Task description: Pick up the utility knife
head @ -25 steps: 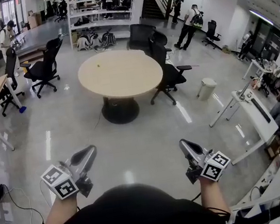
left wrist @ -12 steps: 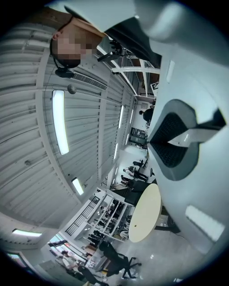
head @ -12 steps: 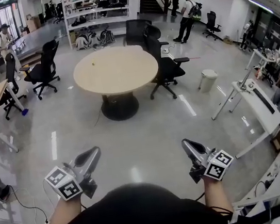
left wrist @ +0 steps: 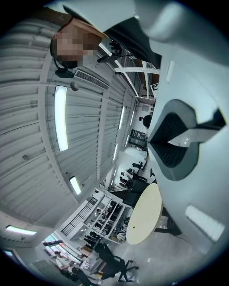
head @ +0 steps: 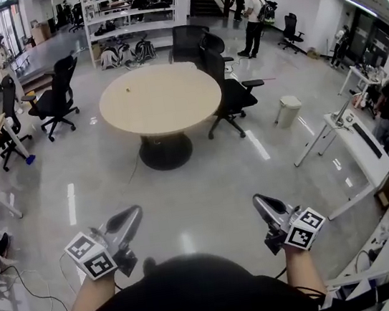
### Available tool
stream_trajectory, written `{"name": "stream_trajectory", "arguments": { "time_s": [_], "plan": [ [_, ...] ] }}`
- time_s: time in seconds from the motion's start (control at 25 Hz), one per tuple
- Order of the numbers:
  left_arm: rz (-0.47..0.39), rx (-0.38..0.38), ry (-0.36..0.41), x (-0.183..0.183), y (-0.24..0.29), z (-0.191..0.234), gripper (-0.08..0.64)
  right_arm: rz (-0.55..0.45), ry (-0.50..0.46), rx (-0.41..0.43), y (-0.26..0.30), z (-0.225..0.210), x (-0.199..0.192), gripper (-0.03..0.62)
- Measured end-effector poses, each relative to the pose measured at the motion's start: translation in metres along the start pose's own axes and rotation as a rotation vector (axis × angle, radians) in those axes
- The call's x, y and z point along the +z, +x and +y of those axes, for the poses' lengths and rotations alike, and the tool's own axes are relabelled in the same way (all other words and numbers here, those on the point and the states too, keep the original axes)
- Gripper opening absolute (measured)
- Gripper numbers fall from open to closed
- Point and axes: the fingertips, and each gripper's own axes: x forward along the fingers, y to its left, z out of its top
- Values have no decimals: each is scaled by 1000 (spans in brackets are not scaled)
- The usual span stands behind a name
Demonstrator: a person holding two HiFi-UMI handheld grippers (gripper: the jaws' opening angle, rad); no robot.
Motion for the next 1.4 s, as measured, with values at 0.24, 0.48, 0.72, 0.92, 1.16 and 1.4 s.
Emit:
{"name": "stream_trajectory", "arguments": {
  "time_s": [0.24,0.48,0.72,0.92,1.16,1.4],
  "plan": [
    [-20,-47,-19,39,-2,96,-2,2,-32,-27,98,9,15,14],
    [-35,-67,9,87,-18,191,-2,-7,-71,-10,213,23,32,14],
    [-45,-38,4,112,-36,268,-2,25,-78,10,298,26,28,14],
    [-62,-8,-3,121,-38,307,-2,54,-77,41,346,15,29,14],
    [-62,56,-6,125,-35,337,-2,74,-74,101,388,-4,33,14],
    [-44,121,14,114,24,348,-2,72,-33,160,397,-77,34,14]
  ]
}}
